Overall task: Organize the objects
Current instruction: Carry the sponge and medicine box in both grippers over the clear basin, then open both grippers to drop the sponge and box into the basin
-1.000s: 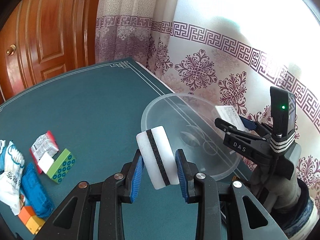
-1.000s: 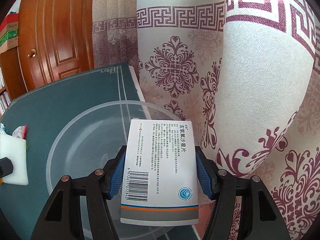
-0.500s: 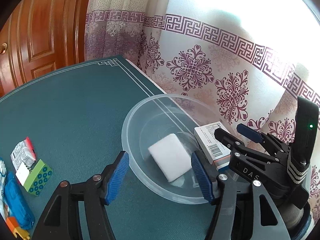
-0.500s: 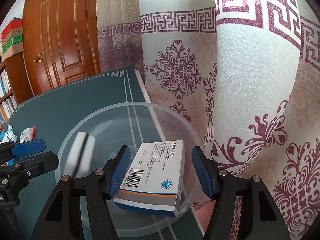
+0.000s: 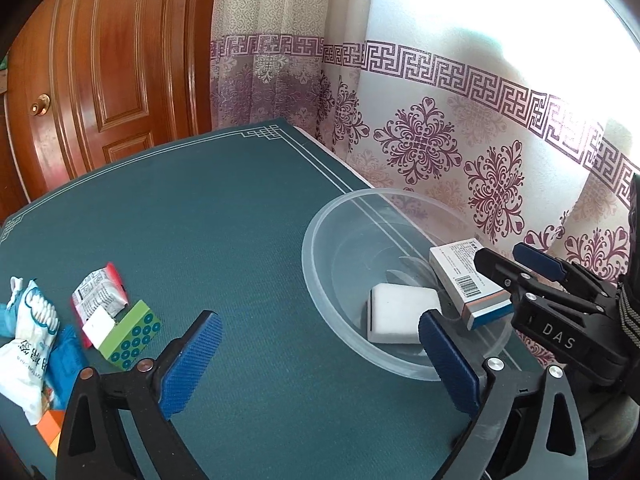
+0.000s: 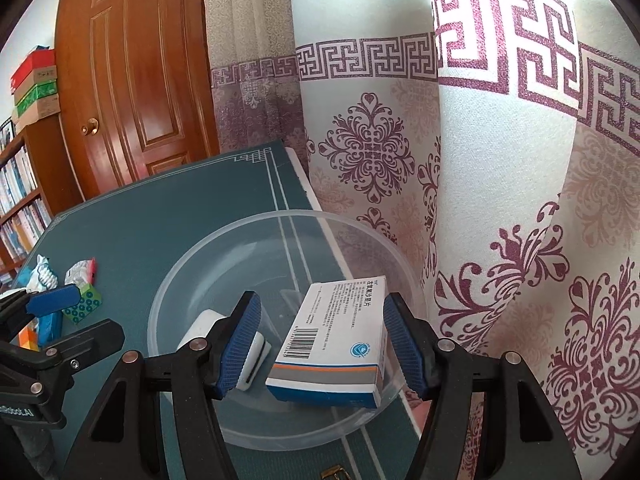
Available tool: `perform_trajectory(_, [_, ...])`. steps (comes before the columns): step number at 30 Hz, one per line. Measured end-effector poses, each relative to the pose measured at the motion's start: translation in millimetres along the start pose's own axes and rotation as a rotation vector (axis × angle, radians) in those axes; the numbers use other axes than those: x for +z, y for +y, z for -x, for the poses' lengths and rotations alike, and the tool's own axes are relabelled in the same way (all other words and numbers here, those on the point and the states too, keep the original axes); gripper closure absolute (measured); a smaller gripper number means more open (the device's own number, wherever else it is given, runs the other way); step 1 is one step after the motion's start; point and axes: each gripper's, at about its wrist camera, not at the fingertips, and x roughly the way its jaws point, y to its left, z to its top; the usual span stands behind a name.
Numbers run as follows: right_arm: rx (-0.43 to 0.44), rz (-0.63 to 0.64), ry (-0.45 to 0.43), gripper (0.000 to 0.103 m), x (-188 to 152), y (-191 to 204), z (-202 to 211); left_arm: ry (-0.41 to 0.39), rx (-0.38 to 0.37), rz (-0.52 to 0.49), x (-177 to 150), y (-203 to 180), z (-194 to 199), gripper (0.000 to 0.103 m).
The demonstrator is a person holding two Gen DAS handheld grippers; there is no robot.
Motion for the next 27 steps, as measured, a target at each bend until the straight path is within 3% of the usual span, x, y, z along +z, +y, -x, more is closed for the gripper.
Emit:
perform_trajectory(11, [0.085, 0.014, -0.012, 0.027, -3, 30, 14, -0.019, 0.087, 0.032, -13, 27, 20, 0.001])
perform_trajectory(27, [0.195, 0.049, 0.065, 0.026, -24, 95, 8, -0.024, 0.168, 0.124, -42, 83, 48, 0.001])
